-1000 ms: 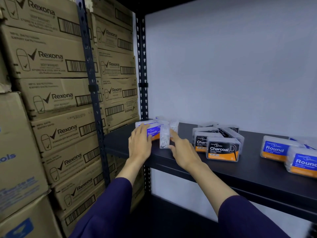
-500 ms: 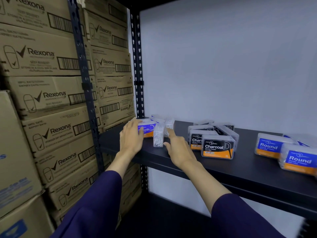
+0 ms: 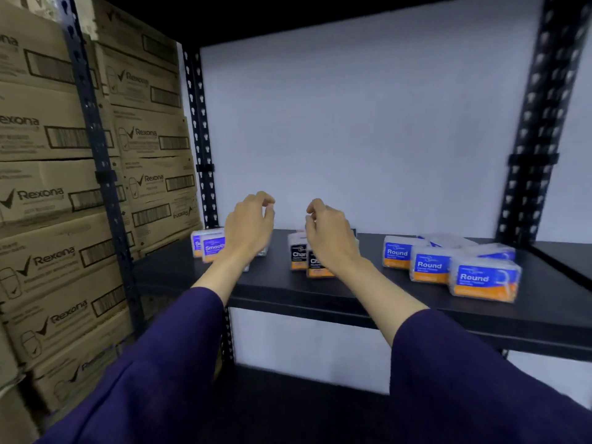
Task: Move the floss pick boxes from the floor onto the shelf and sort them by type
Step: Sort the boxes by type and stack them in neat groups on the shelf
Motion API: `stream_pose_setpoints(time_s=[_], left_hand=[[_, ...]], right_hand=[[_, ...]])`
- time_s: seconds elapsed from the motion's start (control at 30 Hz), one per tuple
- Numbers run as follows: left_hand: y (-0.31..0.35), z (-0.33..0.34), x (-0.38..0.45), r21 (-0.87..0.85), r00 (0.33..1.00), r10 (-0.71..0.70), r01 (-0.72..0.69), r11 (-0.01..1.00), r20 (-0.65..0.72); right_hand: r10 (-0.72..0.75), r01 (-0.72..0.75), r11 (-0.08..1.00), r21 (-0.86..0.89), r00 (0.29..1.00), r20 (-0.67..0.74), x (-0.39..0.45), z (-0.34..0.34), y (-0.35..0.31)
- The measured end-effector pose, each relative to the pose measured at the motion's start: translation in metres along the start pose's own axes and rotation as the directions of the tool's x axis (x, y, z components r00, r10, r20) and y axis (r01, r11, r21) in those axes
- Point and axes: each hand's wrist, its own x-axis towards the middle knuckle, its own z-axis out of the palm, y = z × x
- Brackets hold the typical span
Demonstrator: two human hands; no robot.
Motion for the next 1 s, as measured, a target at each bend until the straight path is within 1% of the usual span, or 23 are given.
stream_pose_setpoints(time_s=[0.13, 0.23, 0.37, 0.43, 0.47, 0.53, 0.6, 0.67, 0.77, 0.9, 1.0], left_hand=[[0.07, 0.037, -0.012, -0.129, 0.992, 0.094, -0.083, 0.988, 0.081], [0.125, 0.068, -0.03, -0.212, 0.976, 0.161, -0.129, 0.969, 0.145], [0.185, 0.114, -0.06, -0.36, 0.923, 0.263, -0.154, 0.92, 0.279], [0.206, 0.135, -0.073, -0.395, 0.894, 0.314, -0.175, 0.902, 0.321], [0.213, 0.143, -0.078, -0.404, 0.888, 0.327, -0.183, 0.896, 0.324], [0.22, 0.157, -0.086, -0.393, 0.892, 0.336, -0.205, 0.897, 0.302], [0.22, 0.168, -0.09, -0.395, 0.896, 0.347, -0.224, 0.891, 0.275], [0.215, 0.178, -0.091, -0.438, 0.898, 0.356, -0.219, 0.872, 0.259], [0.208, 0.189, -0.09, -0.498, 0.919, 0.308, -0.154, 0.853, 0.244], [0.208, 0.187, -0.087, -0.537, 0.937, 0.177, 0.014, 0.844, 0.302], [0.209, 0.182, -0.088, -0.538, 0.942, 0.142, 0.046, 0.841, 0.303]], right_hand=[[0.072, -0.084, 0.982, -0.168, 0.994, -0.077, -0.018, -0.061, 0.048], [0.139, -0.169, 0.931, -0.324, 0.984, -0.113, -0.038, -0.099, 0.086], [0.187, -0.223, 0.867, -0.445, 0.975, -0.123, -0.07, -0.138, 0.136], [0.242, -0.259, 0.854, -0.452, 0.966, -0.095, -0.084, -0.149, 0.161], [0.285, -0.29, 0.858, -0.423, 0.955, -0.075, -0.091, -0.152, 0.172], [0.359, -0.353, 0.882, -0.312, 0.932, -0.041, -0.101, -0.155, 0.188], [0.377, -0.373, 0.907, -0.195, 0.926, -0.018, -0.109, -0.154, 0.199], [0.39, -0.391, 0.917, -0.079, 0.92, -0.023, -0.114, -0.15, 0.204], [0.418, -0.415, 0.908, 0.048, 0.907, -0.056, -0.118, -0.141, 0.21], [0.445, -0.437, 0.893, 0.107, 0.894, -0.058, -0.119, -0.134, 0.215], [0.451, -0.439, 0.883, 0.166, 0.892, -0.042, -0.118, -0.137, 0.219]])
